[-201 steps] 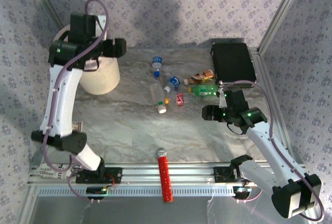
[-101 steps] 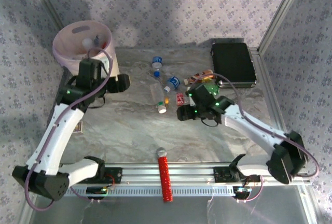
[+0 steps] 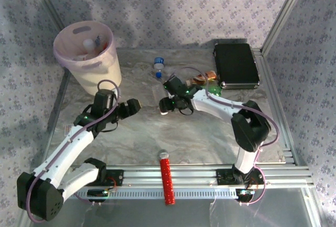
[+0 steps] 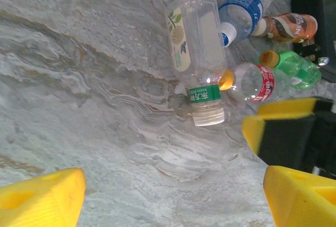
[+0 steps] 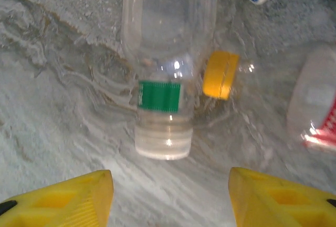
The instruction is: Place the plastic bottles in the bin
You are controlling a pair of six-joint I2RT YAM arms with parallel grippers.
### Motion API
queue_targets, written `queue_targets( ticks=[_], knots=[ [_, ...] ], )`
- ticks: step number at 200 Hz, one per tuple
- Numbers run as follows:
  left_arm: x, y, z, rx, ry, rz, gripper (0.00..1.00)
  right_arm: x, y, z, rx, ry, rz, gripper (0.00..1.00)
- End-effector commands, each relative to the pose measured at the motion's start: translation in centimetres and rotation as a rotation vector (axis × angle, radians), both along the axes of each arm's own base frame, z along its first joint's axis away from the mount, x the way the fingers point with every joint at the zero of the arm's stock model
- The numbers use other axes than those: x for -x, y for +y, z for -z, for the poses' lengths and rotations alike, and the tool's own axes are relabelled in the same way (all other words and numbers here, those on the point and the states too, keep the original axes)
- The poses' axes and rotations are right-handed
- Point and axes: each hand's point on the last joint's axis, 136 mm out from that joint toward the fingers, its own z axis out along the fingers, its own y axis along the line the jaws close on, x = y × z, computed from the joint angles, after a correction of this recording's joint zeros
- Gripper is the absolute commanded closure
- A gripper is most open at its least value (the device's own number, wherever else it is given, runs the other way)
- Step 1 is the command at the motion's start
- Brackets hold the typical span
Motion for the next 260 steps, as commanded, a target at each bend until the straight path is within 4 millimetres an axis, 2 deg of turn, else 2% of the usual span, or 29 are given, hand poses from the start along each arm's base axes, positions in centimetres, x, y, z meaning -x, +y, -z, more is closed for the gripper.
queue_targets(
  ticks=[1, 61, 111, 121, 160, 205, 220, 236, 260],
  knots=[
    [-0.5, -1.2, -2.0, 0.123, -0.071, -0.014, 0.12, -1.3, 1.1, 0.7, 0.028, -0.017, -0.002, 0.37],
    [-0.4, -1.3, -1.6, 0.139, -0.067, -0.020, 0.12, -2.7, 2.1, 4.9, 0.108, 0.046, 0.016, 0.35],
    [-0.9, -1.7, -1.3, 0.147, -0.063, -0.013, 0.12, -2.7, 3.0, 6.3, 0.104, 0.071, 0.000, 0.40],
    [-1.0, -1.9, -1.6, 0.164, -0.070, -0.007, 0.12, -2.8, 3.0, 6.4, 0.106, 0.070, 0.000, 0.43],
    [-1.2, -2.4, -2.9, 0.238, -0.098, -0.010, 0.12, -2.3, 2.9, 5.1, 0.096, 0.053, -0.021, 0.55],
    [-1.4, -3.3, -4.6, 0.363, -0.126, -0.014, 0.11, -1.0, 2.5, 2.2, 0.055, 0.017, -0.044, 0.64],
    [-1.3, -3.3, -4.8, 0.384, -0.127, -0.018, 0.10, -0.5, 2.4, 1.1, 0.033, 0.007, -0.053, 0.65],
    [-1.5, -3.5, -5.1, 0.435, -0.127, -0.032, 0.01, 0.3, 2.3, 0.1, 0.015, -0.003, -0.066, 0.65],
    [-1.9, -4.0, -6.3, 0.560, -0.144, -0.053, 0.00, 1.8, 2.5, -1.5, -0.069, -0.027, -0.102, 0.65]
  ],
)
